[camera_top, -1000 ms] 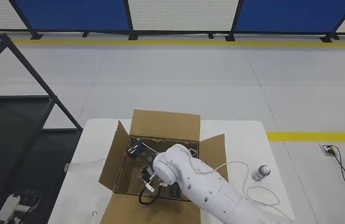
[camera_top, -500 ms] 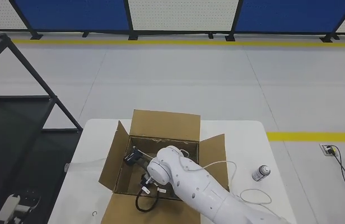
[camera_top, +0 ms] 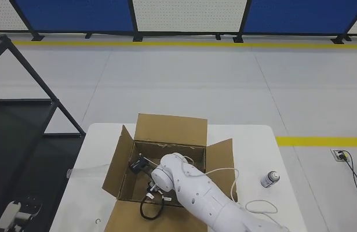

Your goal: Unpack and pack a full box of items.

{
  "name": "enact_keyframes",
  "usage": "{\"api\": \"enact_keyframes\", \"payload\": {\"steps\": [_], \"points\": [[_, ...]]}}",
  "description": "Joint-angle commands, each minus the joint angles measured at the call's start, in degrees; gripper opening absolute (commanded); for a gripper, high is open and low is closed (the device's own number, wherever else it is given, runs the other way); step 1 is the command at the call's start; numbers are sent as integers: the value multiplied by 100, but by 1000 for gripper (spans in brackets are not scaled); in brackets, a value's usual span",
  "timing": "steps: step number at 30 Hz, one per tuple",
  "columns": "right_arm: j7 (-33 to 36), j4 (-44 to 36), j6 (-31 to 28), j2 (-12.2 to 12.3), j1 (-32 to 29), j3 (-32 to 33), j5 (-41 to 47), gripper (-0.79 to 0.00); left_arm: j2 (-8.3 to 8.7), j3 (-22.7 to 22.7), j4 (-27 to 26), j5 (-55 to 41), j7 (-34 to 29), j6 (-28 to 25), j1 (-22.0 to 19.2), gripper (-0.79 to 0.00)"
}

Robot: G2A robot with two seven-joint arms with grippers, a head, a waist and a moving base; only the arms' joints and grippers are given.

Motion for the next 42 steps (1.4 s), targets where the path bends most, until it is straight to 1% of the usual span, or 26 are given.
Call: {"api": "enact_keyframes", "payload": {"steps": [1,2,6,10,14,18,21,25,29,32,35,42], "points": [[-65,70,-6,-27,4,19,-9,-730,0,0,0,0,0,0,0,0],[-102,95,-11,-38,9,29,-21,-785,0,0,0,0,0,0,0,0],[-203,155,-11,-59,26,79,-64,-785,0,0,0,0,0,0,0,0],[-304,37,61,-32,87,183,-146,-785,0,0,0,0,0,0,0,0],[-337,-264,220,66,89,311,-321,-785,0,0,0,0,0,0,0,0],[-202,-857,472,248,-7,510,-563,-785,0,0,0,0,0,0,0,0],[-8,-1559,697,453,-201,723,-847,-785,0,0,0,0,0,0,0,0],[479,-3014,993,837,-727,1176,-1429,-785,0,0,0,0,0,0,0,0],[1201,-4997,1244,1275,-1639,1793,-2417,-785,0,0,0,0,0,0,0,0],[1528,-6493,1175,1551,-2528,2300,-3139,-785,0,0,0,0,0,0,0,0],[1558,-7224,1070,1679,-3099,2604,-3436,-785,0,0,0,0,0,0,0,0],[1571,-7272,1052,1691,-3151,2628,-3471,-785,0,0,0,0,0,0,0,0]]}}
